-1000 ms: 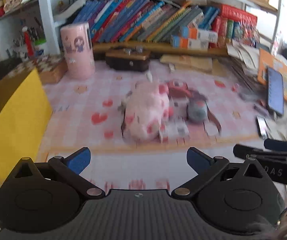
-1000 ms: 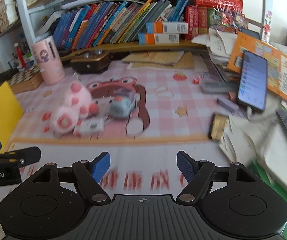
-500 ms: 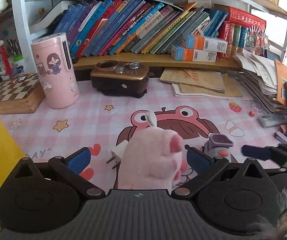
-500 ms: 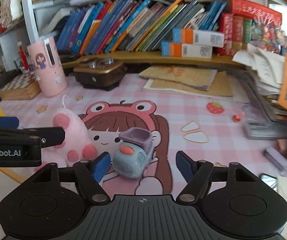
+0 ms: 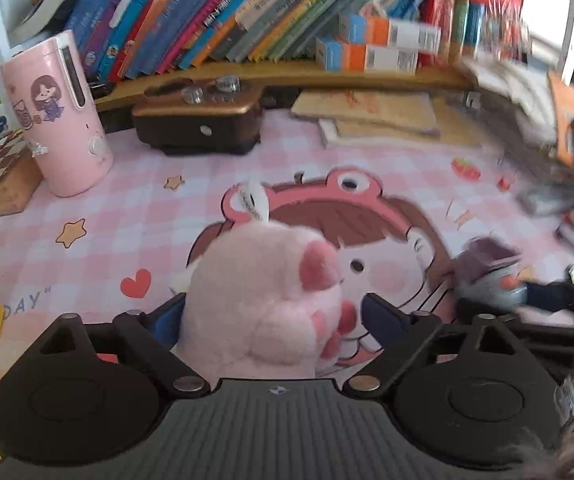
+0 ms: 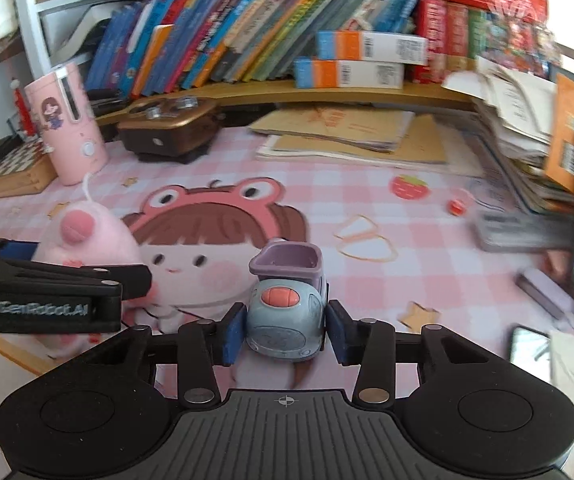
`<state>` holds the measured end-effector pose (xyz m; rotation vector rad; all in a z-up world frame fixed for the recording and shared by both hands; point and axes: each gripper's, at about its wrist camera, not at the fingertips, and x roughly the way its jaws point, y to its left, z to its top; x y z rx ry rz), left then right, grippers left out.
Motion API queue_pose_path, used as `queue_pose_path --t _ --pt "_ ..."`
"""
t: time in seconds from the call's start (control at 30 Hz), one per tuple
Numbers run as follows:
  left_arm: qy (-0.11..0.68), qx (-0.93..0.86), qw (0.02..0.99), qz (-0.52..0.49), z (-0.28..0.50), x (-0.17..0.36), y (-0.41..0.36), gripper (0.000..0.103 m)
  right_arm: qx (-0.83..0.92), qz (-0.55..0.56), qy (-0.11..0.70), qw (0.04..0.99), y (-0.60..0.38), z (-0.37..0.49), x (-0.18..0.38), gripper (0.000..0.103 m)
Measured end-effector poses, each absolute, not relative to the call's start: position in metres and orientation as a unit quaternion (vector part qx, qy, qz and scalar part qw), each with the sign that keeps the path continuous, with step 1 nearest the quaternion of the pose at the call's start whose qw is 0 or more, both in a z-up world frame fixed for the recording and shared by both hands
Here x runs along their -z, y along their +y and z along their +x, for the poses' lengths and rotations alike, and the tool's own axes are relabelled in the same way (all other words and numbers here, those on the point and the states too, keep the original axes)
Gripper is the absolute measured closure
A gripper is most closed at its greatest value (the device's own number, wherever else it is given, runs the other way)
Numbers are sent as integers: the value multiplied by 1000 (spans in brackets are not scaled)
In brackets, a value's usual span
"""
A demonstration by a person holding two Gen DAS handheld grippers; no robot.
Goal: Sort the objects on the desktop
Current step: 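Grasp the grey-blue toy car with the right gripper while the left gripper grasps the pink plush pig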
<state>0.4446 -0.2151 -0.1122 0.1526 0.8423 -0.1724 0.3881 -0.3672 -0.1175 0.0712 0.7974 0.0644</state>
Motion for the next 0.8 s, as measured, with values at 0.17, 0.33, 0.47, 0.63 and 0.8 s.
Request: queue_pose_path --t 0.17,0.33,0.47,0.63,0.8 --pt "408 90 904 87 442 113 -215 30 -23 31 388 921 -374 376 118 61" --pt "393 86 912 76 425 93 -198 45 -14 22 392 919 -369 380 122 59" --pt "374 68 925 28 395 68 -176 45 -10 17 389 921 -366 382 123 56" --pt "359 58 931 -34 357 44 -151 45 -14 -1 388 921 -361 387 123 56" --pt "355 55 931 -64 322 34 -146 45 -23 -4 392 920 -363 387 122 61"
